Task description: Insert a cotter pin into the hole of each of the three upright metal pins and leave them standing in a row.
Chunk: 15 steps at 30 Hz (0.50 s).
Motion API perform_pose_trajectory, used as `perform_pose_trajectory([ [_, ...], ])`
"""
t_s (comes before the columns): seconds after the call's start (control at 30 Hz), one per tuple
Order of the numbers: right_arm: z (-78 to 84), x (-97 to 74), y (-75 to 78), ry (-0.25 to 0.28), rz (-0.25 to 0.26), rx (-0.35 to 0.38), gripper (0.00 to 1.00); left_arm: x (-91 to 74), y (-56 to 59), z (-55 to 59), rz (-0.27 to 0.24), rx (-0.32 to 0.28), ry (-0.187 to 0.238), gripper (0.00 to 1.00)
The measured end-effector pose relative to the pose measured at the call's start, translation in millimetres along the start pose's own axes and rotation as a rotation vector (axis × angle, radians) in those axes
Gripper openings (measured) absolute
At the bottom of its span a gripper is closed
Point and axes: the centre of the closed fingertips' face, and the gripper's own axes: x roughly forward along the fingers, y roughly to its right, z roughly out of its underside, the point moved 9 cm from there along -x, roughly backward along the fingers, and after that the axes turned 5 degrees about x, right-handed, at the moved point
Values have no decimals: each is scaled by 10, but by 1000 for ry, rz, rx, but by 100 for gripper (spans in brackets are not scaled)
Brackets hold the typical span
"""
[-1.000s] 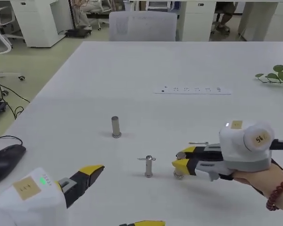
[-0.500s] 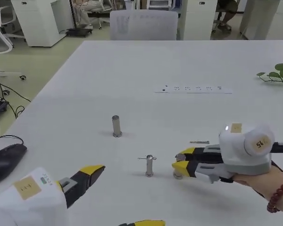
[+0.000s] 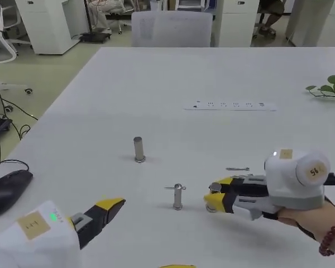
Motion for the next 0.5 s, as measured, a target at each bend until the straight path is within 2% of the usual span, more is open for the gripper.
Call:
perform_pose_trajectory([
  [0.23, -55, -38, -20, 27, -3, 35, 30, 7, 4, -9, -3, -2, 3, 85],
  [0.5, -173, -197, -39, 29, -15, 54, 38, 8, 12, -7, -16, -2, 10, 83],
])
